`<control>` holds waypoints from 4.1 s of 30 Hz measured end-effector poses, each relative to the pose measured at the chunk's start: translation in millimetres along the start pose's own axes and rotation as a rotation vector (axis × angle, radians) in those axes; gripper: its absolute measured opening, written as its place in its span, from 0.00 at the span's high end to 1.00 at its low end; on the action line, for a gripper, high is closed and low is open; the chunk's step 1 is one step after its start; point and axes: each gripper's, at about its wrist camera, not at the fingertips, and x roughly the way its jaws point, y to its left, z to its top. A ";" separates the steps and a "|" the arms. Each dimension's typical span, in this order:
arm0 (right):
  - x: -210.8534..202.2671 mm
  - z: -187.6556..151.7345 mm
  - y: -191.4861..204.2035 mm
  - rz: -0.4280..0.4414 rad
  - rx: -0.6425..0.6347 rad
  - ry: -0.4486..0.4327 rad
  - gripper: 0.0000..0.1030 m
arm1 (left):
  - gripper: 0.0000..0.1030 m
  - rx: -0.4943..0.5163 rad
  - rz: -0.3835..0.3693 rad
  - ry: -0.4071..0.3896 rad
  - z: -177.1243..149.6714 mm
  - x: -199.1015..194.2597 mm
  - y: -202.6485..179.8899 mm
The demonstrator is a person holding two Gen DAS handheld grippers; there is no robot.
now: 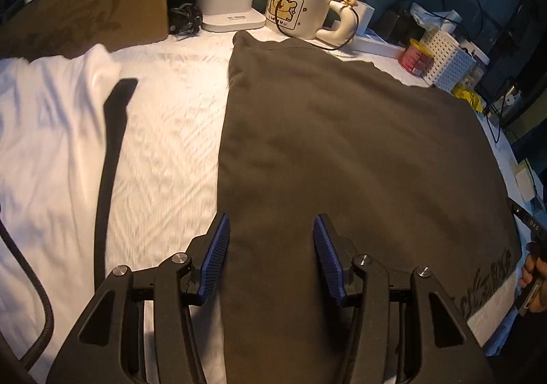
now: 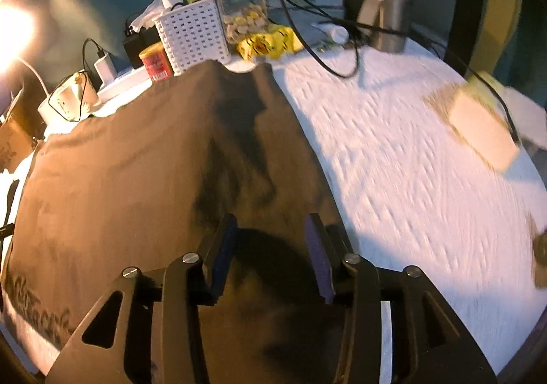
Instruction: Fold small clothes
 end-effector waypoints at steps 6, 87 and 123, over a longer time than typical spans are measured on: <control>-19.1 -26.7 -17.7 -0.005 0.028 -0.013 0.56 | 0.44 0.011 -0.009 -0.003 -20.4 -13.9 -7.4; -26.6 9.3 -6.8 0.008 -0.070 -0.063 0.63 | 0.43 0.093 0.031 -0.040 -3.5 -13.1 12.0; 87.6 135.6 -5.4 0.008 -0.025 -0.117 0.96 | 0.98 0.164 0.123 -0.137 133.1 59.5 2.9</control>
